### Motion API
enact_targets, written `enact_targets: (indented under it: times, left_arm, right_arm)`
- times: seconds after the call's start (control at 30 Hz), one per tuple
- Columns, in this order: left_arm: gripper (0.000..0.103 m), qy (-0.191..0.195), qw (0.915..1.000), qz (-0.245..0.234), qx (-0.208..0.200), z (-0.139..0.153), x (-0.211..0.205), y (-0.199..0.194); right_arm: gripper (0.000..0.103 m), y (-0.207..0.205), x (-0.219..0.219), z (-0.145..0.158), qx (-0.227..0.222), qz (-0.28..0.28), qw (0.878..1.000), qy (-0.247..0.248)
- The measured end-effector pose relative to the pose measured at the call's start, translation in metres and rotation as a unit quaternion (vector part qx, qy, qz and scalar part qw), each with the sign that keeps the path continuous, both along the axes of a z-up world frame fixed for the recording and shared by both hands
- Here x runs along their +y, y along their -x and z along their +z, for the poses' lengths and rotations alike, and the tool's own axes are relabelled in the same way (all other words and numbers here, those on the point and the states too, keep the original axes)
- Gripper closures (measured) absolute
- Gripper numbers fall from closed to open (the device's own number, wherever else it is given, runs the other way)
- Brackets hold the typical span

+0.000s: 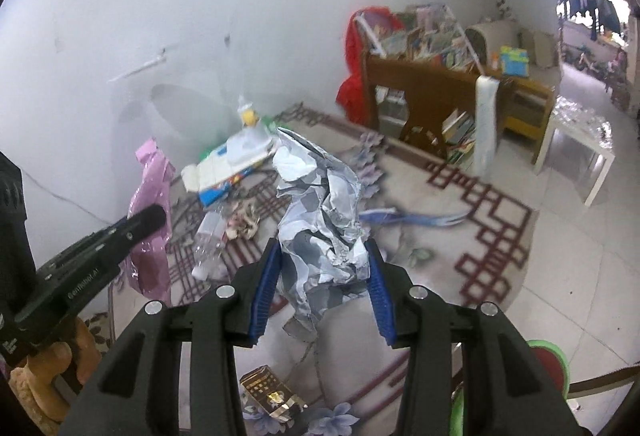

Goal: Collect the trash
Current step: 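Lift and carry the pink bag and silver foil over the red bin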

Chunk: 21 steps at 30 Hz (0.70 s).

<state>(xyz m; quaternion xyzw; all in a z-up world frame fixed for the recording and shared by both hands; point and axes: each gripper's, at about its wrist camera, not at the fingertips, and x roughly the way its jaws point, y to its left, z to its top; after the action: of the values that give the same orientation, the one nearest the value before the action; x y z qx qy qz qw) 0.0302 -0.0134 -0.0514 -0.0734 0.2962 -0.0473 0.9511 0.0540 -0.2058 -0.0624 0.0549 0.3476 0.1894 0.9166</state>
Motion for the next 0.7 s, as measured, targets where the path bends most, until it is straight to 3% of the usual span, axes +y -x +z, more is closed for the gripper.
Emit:
enact_targets:
  times: [0.27,0.7]
  left_arm:
    - [0.090,-0.005,0.9995,-0.021,-0.023,0.019,-0.023,0.013]
    - [0.090,-0.014,0.9967,-0.068,-0.044,0.035,-0.063,0.015]
  right_arm:
    - [0.062,0.022,-0.029,0.024,-0.039,-0.034,0.999,-0.006]
    - [0.062,0.044,-0.068,0.032,-0.056,-0.080,0.995,-0.013]
